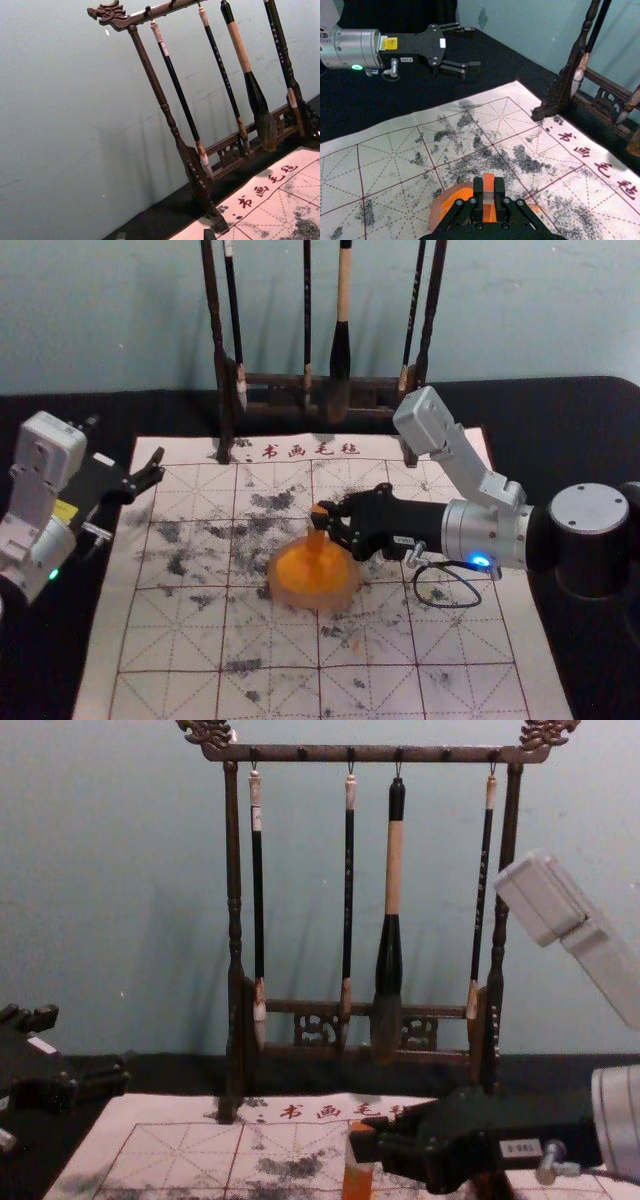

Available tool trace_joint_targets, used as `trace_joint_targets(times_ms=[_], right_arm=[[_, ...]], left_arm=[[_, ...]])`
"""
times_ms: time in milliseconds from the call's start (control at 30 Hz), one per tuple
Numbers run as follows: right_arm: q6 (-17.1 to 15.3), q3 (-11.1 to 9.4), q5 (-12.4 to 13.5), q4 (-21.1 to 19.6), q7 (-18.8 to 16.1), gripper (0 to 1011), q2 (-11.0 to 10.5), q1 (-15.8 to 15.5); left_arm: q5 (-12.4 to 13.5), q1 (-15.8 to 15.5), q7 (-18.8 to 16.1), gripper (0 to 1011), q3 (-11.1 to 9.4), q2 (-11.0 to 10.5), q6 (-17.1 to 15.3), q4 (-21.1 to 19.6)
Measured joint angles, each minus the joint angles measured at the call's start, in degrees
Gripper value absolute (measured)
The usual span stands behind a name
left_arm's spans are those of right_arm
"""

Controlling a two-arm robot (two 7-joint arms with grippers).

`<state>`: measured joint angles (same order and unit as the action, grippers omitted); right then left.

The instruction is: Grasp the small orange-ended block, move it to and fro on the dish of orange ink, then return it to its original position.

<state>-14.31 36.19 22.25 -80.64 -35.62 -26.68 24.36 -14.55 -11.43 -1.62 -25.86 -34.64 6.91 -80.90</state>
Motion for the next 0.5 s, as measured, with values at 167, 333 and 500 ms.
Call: trace_joint_targets(times_ms=[167, 333, 500], right_arm=[[-0.3, 0.4, 0.1, -0.1, -0.1, 126, -0.2, 0.1], [-0.5, 1.0, 0.1, -0.3, -0.4, 126, -0.6, 0.3], [-0.8, 1.3, 0.0, -0.4, -0.3, 126, -0.6, 0.5]], left_arm=[[0.0, 0.0, 0.0, 1001, 0.0, 0.0, 0.0, 0.0], [0.0, 0.0, 0.0, 1001, 0.0, 0.0, 0.0, 0.0], [0.0, 0.0, 0.0, 1001, 0.0, 0.0, 0.0, 0.0]])
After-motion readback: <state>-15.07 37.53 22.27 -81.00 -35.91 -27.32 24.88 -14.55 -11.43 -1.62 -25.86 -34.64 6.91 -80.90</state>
